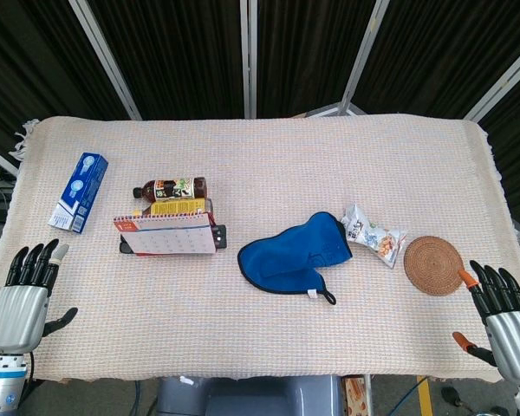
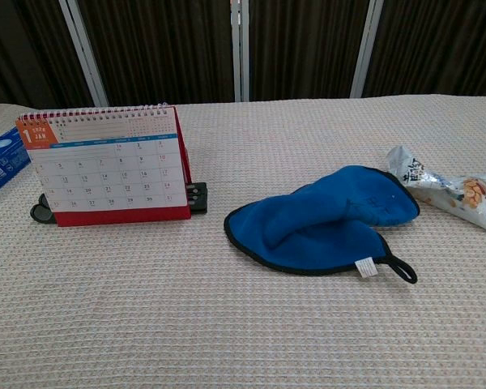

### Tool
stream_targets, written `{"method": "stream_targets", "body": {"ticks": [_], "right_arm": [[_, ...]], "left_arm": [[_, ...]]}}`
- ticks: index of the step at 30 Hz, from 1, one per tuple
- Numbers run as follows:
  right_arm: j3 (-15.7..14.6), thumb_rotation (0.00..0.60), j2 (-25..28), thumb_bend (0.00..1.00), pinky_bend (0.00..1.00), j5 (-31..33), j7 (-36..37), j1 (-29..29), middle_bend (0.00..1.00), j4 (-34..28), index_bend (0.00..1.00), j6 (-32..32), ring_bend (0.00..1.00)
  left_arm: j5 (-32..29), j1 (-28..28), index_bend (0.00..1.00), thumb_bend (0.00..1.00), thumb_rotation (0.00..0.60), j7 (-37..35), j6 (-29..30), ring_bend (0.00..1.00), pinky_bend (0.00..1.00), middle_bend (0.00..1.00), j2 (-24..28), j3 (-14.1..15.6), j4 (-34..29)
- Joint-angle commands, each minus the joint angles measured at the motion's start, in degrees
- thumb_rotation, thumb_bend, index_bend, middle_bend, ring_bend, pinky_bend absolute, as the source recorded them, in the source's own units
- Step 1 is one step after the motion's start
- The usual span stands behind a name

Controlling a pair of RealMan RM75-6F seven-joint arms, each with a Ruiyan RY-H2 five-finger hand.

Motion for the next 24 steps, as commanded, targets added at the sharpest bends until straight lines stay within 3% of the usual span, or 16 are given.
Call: {"method": "stream_targets", "body": {"ticks": [1, 18, 19, 22, 24], "right_arm": [[0.0, 0.600, 0.0, 0.04, 0.00, 0.0, 0.0, 0.0, 0.00, 0.0, 0.00, 0.0, 0.00], [0.0, 0.600, -0.2, 0.04, 0.00, 0.3, -0.4, 0.2, 0.00, -0.2, 0.00, -0.7, 0.00], [0.0, 0.600, -0.2, 0.04, 0.00, 0.3, -0.5, 0.3, 0.00, -0.2, 0.00, -0.8, 0.00], [-0.1, 0.600, -0.3, 0.04, 0.00, 0.1, -0.5, 0.3, 0.00, -0.1, 0.00, -0.9, 0.00], [-0.1, 0.600, -0.2, 0.04, 0.00, 0.0, -0.3, 0.3, 0.00, -0.1, 0.00, -0.7, 0.00]], "left_arm": [[0.0, 0.0, 0.00, 0.11, 0.600, 0.0, 0.0, 0.00, 0.00, 0.00, 0.0, 0.0, 0.0], [-1.9, -0.6, 0.00, 0.12, 0.600, 0.3, -1.3, 0.02, 0.02, 0.02, -0.5, -0.5, 0.1], [-2.1, -0.6, 0.00, 0.14, 0.600, 0.4, -1.3, 0.08, 0.06, 0.09, -0.6, -0.7, 0.2], [-3.7, -0.8, 0.00, 0.22, 0.600, 0.4, -1.1, 0.45, 0.38, 0.51, -1.7, -1.6, 0.1], [-6.0, -1.0, 0.00, 0.29, 0.600, -0.5, -2.1, 0.59, 0.49, 0.66, -2.6, -2.0, -0.8]]}}
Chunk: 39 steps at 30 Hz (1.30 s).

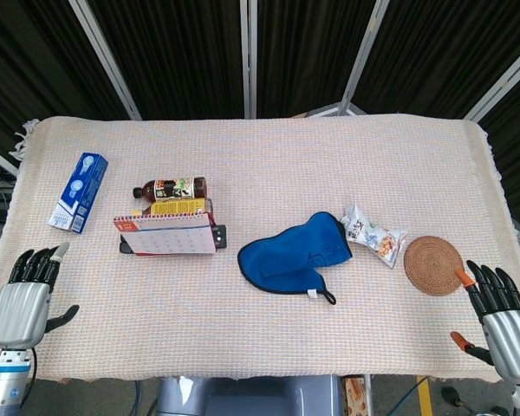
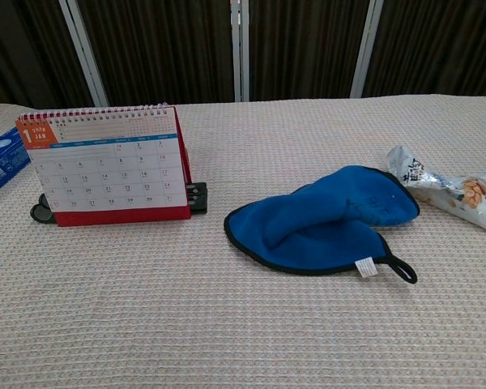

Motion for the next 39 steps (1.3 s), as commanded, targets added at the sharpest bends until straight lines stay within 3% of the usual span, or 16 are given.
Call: {"method": "stream_targets", "body": {"ticks": [1, 3, 8, 12, 22, 23, 24, 25, 27, 39], "right_arm": [[-0.1, 0.600, 0.2, 0.04, 0.00, -0.1, 0.4, -0.1, 0.00, 0.0, 0.00, 0.2, 0.00], [0.0, 0.600, 0.4, 0.04, 0.00, -0.1, 1.0, -0.1, 0.00, -0.2, 0.00, 0.4, 0.00], [-0.1, 0.600, 1.0, 0.04, 0.00, -0.5, 2.0, -0.2, 0.00, -0.5, 0.00, 1.0, 0.00], [-0.2, 0.600, 1.1, 0.04, 0.00, -0.6, 2.1, -0.2, 0.00, -0.5, 0.00, 0.9, 0.00], [-0.2, 0.600, 1.0, 0.04, 0.00, -0.6, 2.0, -0.1, 0.00, -0.5, 0.00, 0.8, 0.00], [5.7, 0.600, 3.0, 0.04, 0.00, 3.5, 6.9, 1.8, 0.00, -8.7, 0.00, 4.0, 0.00], [2.7, 0.600, 0.9, 0.04, 0.00, 4.0, 4.3, 1.4, 0.00, -9.7, 0.00, 0.0, 0.00], [0.7, 0.600, -1.4, 0.04, 0.00, 3.4, 2.1, -0.4, 0.00, -7.2, 0.00, 0.9, 0.00], [-0.5, 0.600, -1.7, 0.04, 0.00, 1.5, 1.9, -1.5, 0.00, -4.4, 0.00, 2.1, 0.00], [-1.6, 0.600, -1.3, 0.04, 0.00, -1.2, 3.3, -1.7, 0.00, 2.2, 0.00, 2.6, 0.00]], "left_arm": [[-4.2, -0.6, 0.00, 0.32, 0.600, -2.1, -2.3, 0.61, 0.51, 0.69, -1.3, -0.7, -2.3], [-7.0, -1.2, 0.00, 0.42, 0.600, -4.4, -4.6, 0.67, 0.55, 0.75, -1.3, -0.9, -4.4], [-15.2, -4.2, 0.00, 0.47, 0.600, -5.4, -9.8, 0.69, 0.57, 0.77, -3.5, -3.2, -5.1], [-21.3, -6.6, 0.00, 0.57, 0.600, -4.3, -13.3, 0.69, 0.58, 0.77, -6.1, -4.5, -4.8], [-32.2, -11.5, 0.00, 0.59, 0.600, 0.1, -16.7, 0.70, 0.58, 0.77, -12.0, -6.1, -2.1], [-33.1, -11.9, 0.00, 0.59, 0.600, 0.6, -16.7, 0.70, 0.58, 0.77, -12.8, -6.1, -1.6], [-33.7, -12.2, 0.00, 0.59, 0.600, 0.9, -16.6, 0.70, 0.58, 0.77, -13.2, -6.2, -1.2], [-34.7, -12.6, 0.00, 0.59, 0.600, 1.4, -16.6, 0.70, 0.58, 0.77, -14.0, -6.3, -0.6], [-36.3, -13.2, 0.00, 0.59, 0.600, 2.0, -16.7, 0.70, 0.58, 0.77, -15.1, -6.4, 0.5], [-41.3, -15.2, 0.00, 0.59, 0.600, 2.0, -16.6, 0.70, 0.58, 0.77, -18.6, -7.0, 5.0]]}}
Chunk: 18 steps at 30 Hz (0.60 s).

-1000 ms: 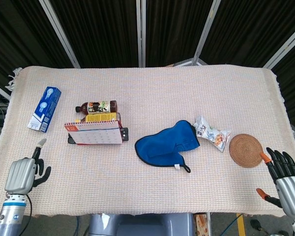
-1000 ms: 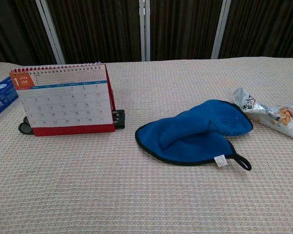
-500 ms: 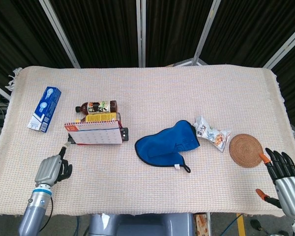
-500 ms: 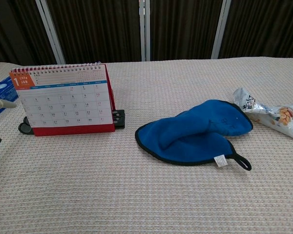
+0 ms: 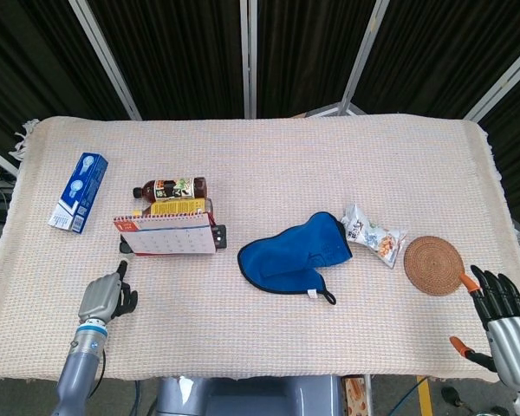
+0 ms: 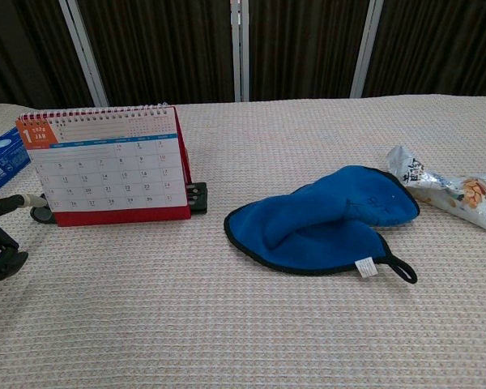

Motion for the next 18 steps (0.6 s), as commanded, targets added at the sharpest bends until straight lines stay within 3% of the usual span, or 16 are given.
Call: {"method": "stream_targets", "body": {"ticks": [1, 18], "right_arm": [[-0.3, 0.600, -0.2, 0.04, 0.00, -0.7, 0.1, -0.2, 0.00, 1.0, 0.00, 0.2, 0.00], [-0.1, 0.600, -0.1, 0.04, 0.00, -0.4, -0.2, 0.1, 0.00, 1.4, 0.00, -0.5, 0.00]], "left_arm": [[-0.9, -0.3, 0.00, 0.59, 0.600, -0.2, 0.1, 0.70, 0.58, 0.77, -0.5, -0.2, 0.9], [-4.5, -3.1, 0.00, 0.59, 0.600, -0.9, -1.6, 0.70, 0.58, 0.77, -2.4, -1.1, 5.0]]}}
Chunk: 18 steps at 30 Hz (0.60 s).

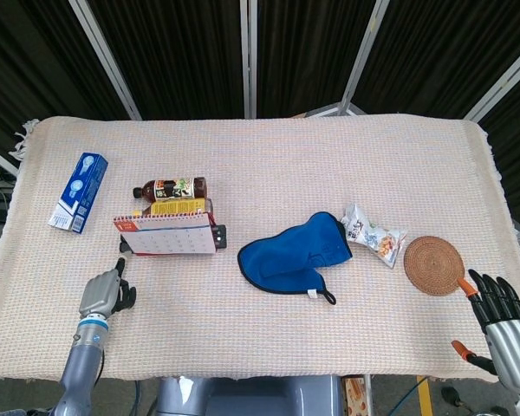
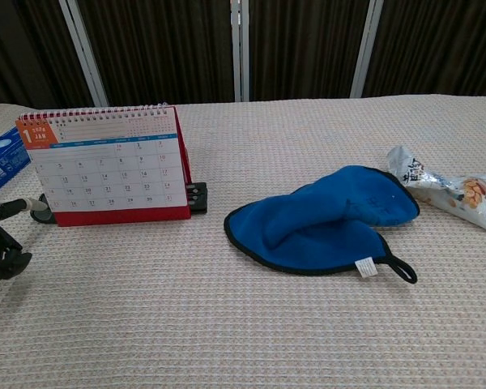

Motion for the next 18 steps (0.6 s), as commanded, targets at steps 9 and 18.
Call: {"method": "stream_targets", "body": {"ticks": [9, 18], "right_arm": [[0.2, 0.600, 0.1, 0.04, 0.00, 0.3, -0.2, 0.2, 0.00, -0.1, 0.00, -0.4, 0.00], [0.4, 0.600, 0.4, 0.04, 0.00, 0.5, 0.1, 0.3, 0.00, -0.4, 0.00, -0.3, 0.00]], "left_arm": [[-1.9, -3.8, 0.00, 0.59, 0.600, 1.6, -1.3, 0.70, 0.58, 0.77, -1.2, -2.3, -0.3], [1.9, -5.1, 0.00, 0.59, 0.600, 1.9, 0.3, 0.70, 0.58, 0.77, -0.6, -2.2, -4.8]]}}
